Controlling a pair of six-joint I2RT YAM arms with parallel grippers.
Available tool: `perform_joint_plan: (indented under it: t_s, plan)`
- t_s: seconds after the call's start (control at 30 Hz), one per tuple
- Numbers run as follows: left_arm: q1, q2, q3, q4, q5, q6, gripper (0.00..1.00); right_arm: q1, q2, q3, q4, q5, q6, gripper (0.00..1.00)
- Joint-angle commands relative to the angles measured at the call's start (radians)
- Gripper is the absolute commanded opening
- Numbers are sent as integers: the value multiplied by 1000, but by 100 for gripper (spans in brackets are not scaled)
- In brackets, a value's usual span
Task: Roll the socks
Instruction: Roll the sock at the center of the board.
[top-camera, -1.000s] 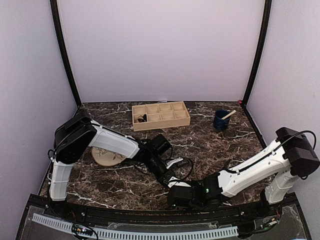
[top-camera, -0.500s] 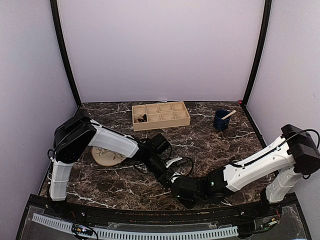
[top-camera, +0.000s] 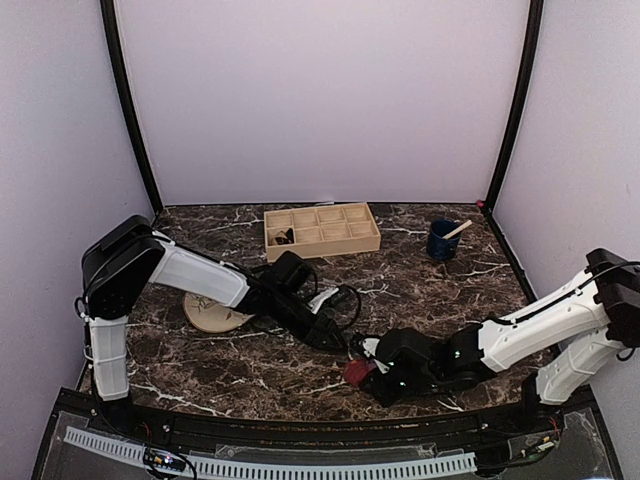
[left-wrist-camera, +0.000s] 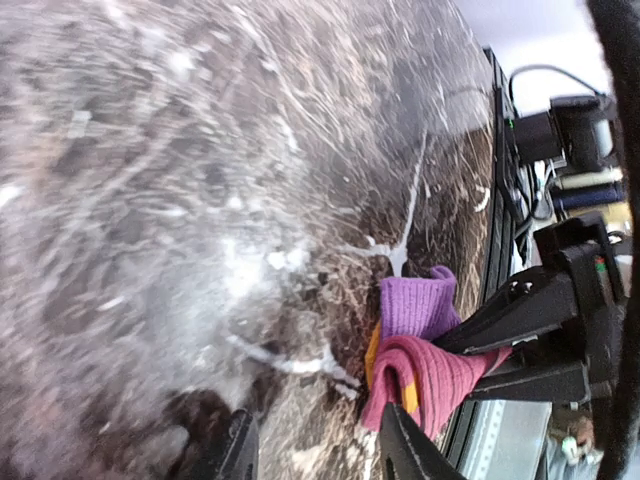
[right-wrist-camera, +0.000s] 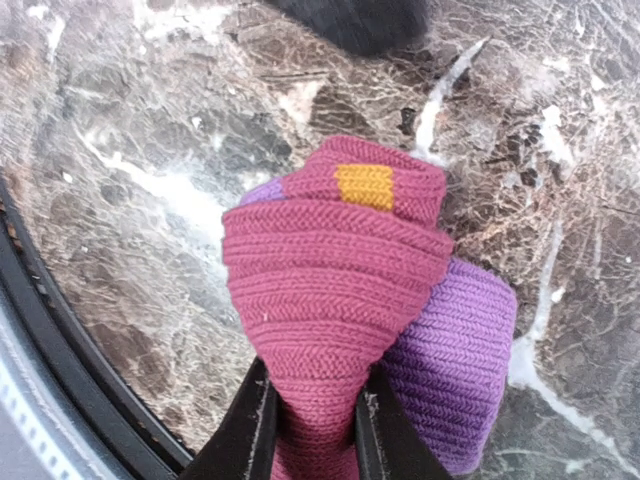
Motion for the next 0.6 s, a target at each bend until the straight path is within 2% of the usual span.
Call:
perform_joint_plan:
  t_s: [0.0, 0.37, 0.57]
  plan:
    - [13, -105, -55, 69, -73, -73, 43, -39, -14, -67, 113, -144, 77, 15]
    - [14, -200, -203, 184, -51, -195, 45, -192, -15, -182, 471, -345, 220, 15]
    - [12, -229, -238, 205, -30, -228, 45, -253, 70, -198, 639, -442, 286, 15]
